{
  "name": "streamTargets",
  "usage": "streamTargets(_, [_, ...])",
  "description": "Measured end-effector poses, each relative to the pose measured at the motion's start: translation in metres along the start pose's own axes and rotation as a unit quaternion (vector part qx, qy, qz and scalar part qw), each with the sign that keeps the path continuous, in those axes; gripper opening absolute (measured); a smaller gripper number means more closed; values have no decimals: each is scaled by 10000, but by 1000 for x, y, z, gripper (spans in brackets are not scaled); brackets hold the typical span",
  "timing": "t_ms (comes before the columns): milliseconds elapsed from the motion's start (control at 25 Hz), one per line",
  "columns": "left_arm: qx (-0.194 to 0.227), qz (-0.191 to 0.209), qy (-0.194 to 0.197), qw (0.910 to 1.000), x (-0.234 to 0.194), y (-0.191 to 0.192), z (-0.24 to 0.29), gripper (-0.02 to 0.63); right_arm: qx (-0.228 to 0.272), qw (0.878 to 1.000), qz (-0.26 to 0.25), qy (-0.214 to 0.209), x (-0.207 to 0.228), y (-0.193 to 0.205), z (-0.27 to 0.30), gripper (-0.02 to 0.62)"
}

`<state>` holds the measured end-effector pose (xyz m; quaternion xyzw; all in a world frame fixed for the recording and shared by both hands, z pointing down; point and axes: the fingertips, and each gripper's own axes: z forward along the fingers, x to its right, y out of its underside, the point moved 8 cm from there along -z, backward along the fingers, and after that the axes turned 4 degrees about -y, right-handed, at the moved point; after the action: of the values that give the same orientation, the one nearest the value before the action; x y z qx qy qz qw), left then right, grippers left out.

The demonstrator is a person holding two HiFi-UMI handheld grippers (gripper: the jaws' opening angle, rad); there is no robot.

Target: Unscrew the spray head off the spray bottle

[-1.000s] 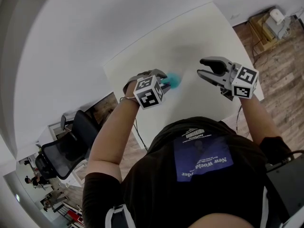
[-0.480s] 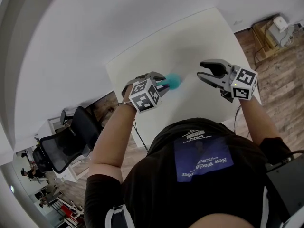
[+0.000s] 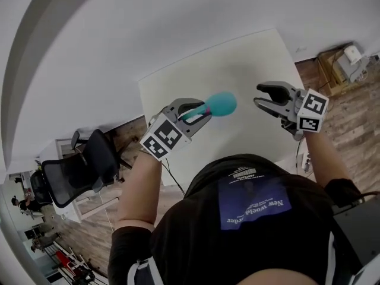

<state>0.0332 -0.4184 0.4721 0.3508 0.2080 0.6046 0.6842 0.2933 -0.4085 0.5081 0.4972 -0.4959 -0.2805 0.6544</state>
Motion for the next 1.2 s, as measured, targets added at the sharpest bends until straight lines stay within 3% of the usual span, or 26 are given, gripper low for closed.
streamTargets(120, [700, -351, -174, 9968, 3, -2, -33, 143, -12, 9996, -217, -198, -14, -15, 8, 202])
streamTargets(240, [1461, -770, -194, 9861, 10, 0, -72, 143, -60, 9981, -481, -383, -40, -30, 22, 248])
streamTargets(480, [2877, -1415, -169, 9471, 11, 34, -179, 143, -109, 9915, -981, -849, -112, -59, 93, 361])
streamTargets(600, [3411, -1623, -64, 9259, 14, 36, -205, 143, -69, 9878, -1145, -1052, -131, -76, 109, 421])
streamTargets(960, [4191, -1920, 186, 8872, 23, 31, -215, 143, -346, 9772, -1359, -1596, -150, -108, 136, 547])
streamTargets(1200, [4412, -1994, 429, 8739, 32, 48, -223, 143, -641, 9729, -1408, -1721, -178, -103, 169, 560])
